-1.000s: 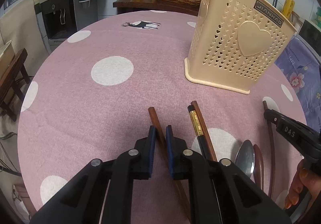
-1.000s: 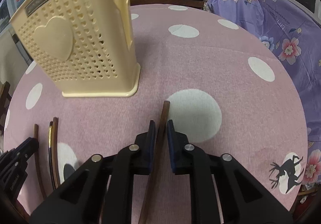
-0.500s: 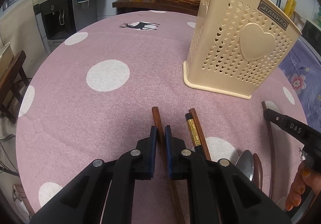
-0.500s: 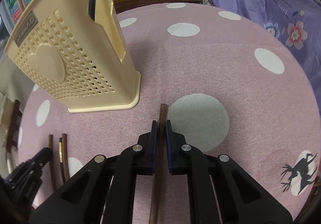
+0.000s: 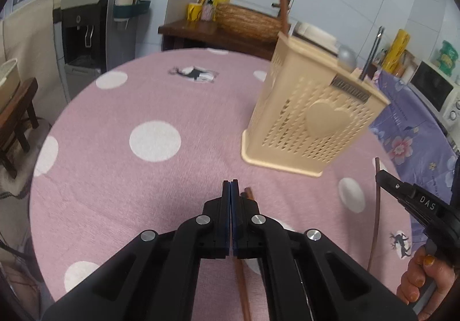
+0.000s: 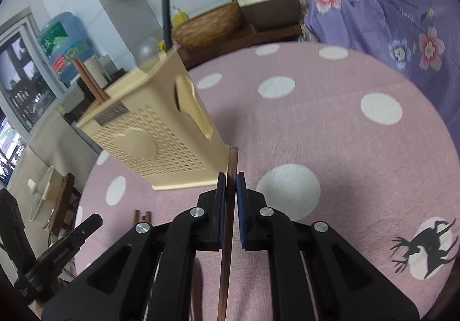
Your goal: Organize utensils
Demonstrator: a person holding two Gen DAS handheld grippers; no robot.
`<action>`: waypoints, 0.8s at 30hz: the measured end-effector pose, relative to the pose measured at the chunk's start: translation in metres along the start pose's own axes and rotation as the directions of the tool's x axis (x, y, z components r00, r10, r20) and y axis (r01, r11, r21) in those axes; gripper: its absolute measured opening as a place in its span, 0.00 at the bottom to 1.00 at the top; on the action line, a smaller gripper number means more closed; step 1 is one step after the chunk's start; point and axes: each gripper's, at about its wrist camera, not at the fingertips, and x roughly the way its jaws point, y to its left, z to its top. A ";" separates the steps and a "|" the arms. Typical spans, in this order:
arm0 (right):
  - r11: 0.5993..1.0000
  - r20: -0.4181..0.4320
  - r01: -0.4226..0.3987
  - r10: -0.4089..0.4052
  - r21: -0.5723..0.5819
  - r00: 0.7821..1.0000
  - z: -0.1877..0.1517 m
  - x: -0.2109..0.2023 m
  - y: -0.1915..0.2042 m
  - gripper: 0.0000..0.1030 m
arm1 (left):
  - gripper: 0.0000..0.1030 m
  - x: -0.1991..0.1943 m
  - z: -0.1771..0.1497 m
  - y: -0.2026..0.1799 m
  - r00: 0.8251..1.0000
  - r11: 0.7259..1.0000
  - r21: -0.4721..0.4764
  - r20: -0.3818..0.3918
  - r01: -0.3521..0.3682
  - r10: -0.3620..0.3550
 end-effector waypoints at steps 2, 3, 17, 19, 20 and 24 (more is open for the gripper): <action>1.000 0.026 -0.010 0.010 -0.026 1.000 0.002 -0.012 0.005 0.08 | 0.02 -0.008 0.004 -0.001 1.000 1.000 0.008 0.020 0.002 -0.002; 0.999 0.034 -0.011 0.012 -0.033 0.999 0.003 -0.017 0.007 0.08 | 0.02 -0.008 0.005 -0.002 1.000 1.000 0.012 0.019 0.003 -0.003; 0.998 0.061 0.010 -0.007 -0.063 0.998 -0.002 -0.034 0.013 0.08 | 0.24 0.018 -0.049 -0.015 0.990 0.990 0.138 -0.138 -0.008 0.028; 0.998 0.061 0.009 -0.006 -0.062 0.998 -0.002 -0.032 0.012 0.08 | 0.27 0.014 -0.058 -0.016 0.990 0.988 0.156 -0.139 -0.005 0.027; 0.998 0.061 0.008 -0.005 -0.061 0.998 -0.002 -0.032 0.012 0.08 | 0.27 0.013 -0.061 -0.017 0.990 0.986 0.166 -0.141 -0.008 0.032; 0.998 0.063 0.007 -0.003 -0.061 0.998 -0.002 -0.033 0.013 0.08 | 0.28 0.015 -0.068 -0.018 0.988 0.980 0.198 -0.145 -0.025 0.054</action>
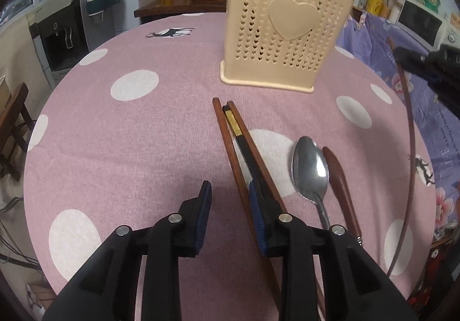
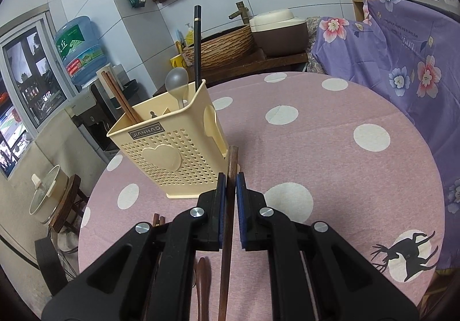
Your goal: Organize utensils
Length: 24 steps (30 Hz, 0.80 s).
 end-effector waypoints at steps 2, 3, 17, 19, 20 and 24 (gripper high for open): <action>1.000 0.002 0.001 -0.001 -0.002 1.000 0.000 -0.001 0.000 0.08 | 0.29 0.000 0.000 0.000 1.000 1.000 0.006 0.002 -0.023 0.023; 1.000 0.003 0.004 -0.004 -0.005 1.000 0.000 -0.001 0.001 0.08 | 0.29 0.001 0.001 0.001 1.000 1.000 -0.003 -0.005 -0.012 0.012; 1.000 0.004 0.013 -0.012 -0.012 1.000 -0.001 -0.002 0.007 0.08 | 0.17 0.043 0.056 -0.002 0.994 0.995 0.004 -0.043 -0.099 0.099; 1.000 0.003 0.014 -0.014 -0.013 1.000 -0.002 -0.002 0.007 0.08 | 0.11 0.046 0.059 -0.002 0.993 0.994 0.003 -0.043 -0.110 0.110; 1.000 0.001 0.015 -0.015 -0.011 1.000 -0.002 -0.002 0.007 0.08 | 0.10 0.047 0.060 -0.002 0.992 0.993 0.000 -0.040 -0.117 0.116; 1.000 -0.003 0.017 -0.017 -0.007 1.000 -0.003 -0.001 0.008 0.08 | 0.09 0.047 0.060 -0.002 0.992 0.992 -0.014 -0.029 -0.124 0.124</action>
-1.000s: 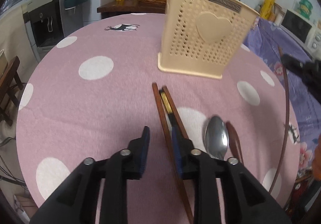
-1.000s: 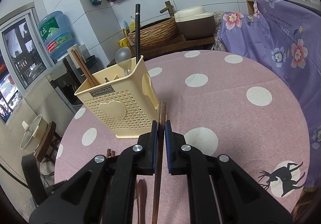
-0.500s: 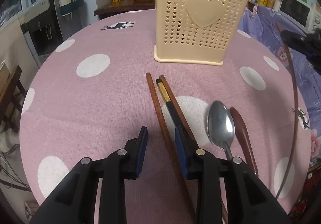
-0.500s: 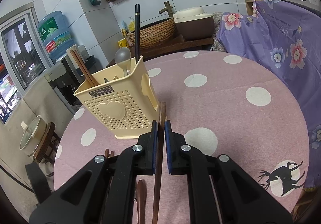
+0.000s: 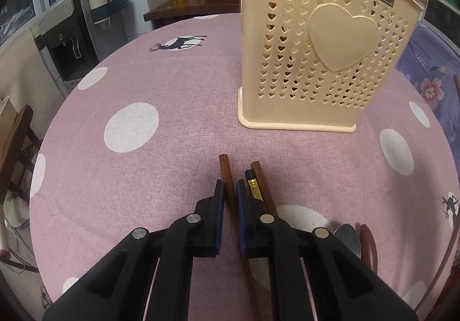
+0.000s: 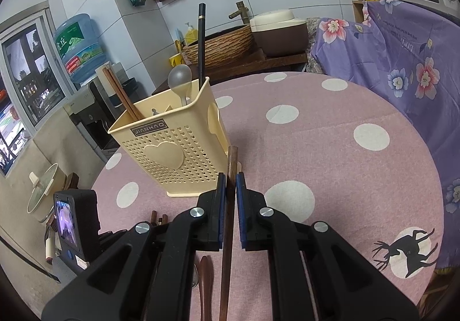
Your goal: Organize utensils
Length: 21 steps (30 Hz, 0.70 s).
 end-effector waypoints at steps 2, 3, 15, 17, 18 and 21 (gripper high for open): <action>1.000 0.001 0.000 0.000 -0.003 1.000 0.000 0.000 0.000 0.08 | 0.08 0.000 0.000 0.002 1.000 1.000 -0.022 0.003 0.004 -0.004; 1.000 0.002 0.000 0.000 -0.003 1.000 0.000 0.000 0.000 0.08 | 0.08 0.000 0.001 0.003 1.000 1.000 -0.029 0.004 0.007 -0.007; 0.996 0.034 -0.090 0.089 0.023 0.995 0.003 -0.020 -0.005 0.08 | 0.08 -0.057 0.004 0.025 0.978 0.981 -0.108 0.155 0.160 -0.142; 0.991 0.044 -0.128 0.126 0.031 0.991 0.005 -0.029 -0.007 0.08 | 0.08 -0.081 0.006 0.033 0.964 0.975 -0.114 0.210 0.191 -0.164; 0.989 0.054 -0.143 0.141 0.026 0.989 0.007 -0.035 -0.007 0.08 | 0.08 -0.092 0.007 0.036 0.956 0.972 -0.114 0.236 0.205 -0.174; 0.985 0.090 -0.175 0.173 0.008 0.981 0.012 -0.054 -0.007 0.08 | 0.08 -0.129 0.010 0.047 0.926 0.965 -0.101 0.323 0.242 -0.198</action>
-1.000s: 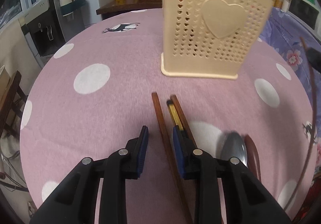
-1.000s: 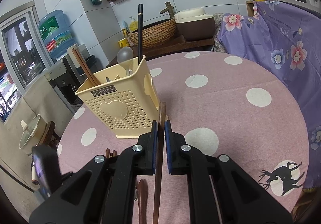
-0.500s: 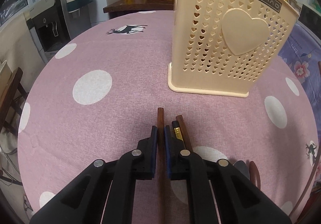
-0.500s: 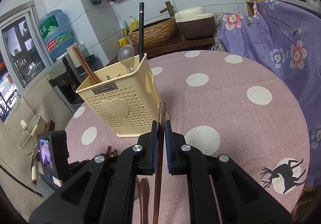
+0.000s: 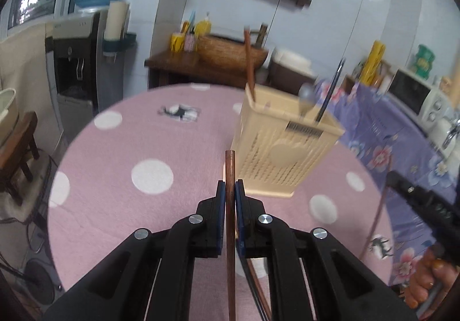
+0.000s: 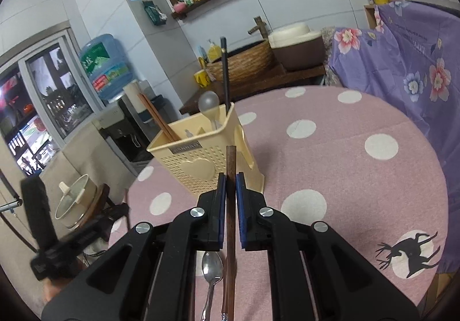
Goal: Organize utensils
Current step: 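Lift both held chopsticks and carry them over the beige holder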
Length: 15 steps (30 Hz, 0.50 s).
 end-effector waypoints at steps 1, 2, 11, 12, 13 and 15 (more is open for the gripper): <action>1.000 0.009 -0.015 0.015 -0.001 1.000 0.003 -0.006 0.001 0.08 | 0.08 -0.011 0.005 0.000 1.000 1.000 0.004 0.028 0.009 -0.009; 1.000 0.015 -0.024 0.024 -0.003 1.000 0.005 -0.009 0.002 0.08 | 0.08 -0.017 0.009 0.000 0.999 1.000 0.006 0.047 0.015 -0.015; 0.997 0.029 -0.039 0.041 -0.064 0.999 0.016 -0.019 0.017 0.08 | 0.08 -0.024 0.021 -0.001 0.995 1.000 0.007 0.095 0.019 -0.019; 0.997 0.029 -0.041 0.043 -0.069 0.999 0.017 -0.020 0.018 0.08 | 0.08 -0.024 0.021 -0.002 0.995 1.000 0.010 0.098 0.022 -0.023; 0.996 0.030 -0.040 0.043 -0.076 0.999 0.019 -0.021 0.019 0.08 | 0.08 -0.026 0.022 -0.001 0.995 1.000 0.012 0.101 0.025 -0.026; 0.995 0.033 -0.043 0.046 -0.088 0.998 0.021 -0.024 0.022 0.08 | 0.08 -0.029 0.024 -0.001 0.994 1.000 0.014 0.108 0.027 -0.029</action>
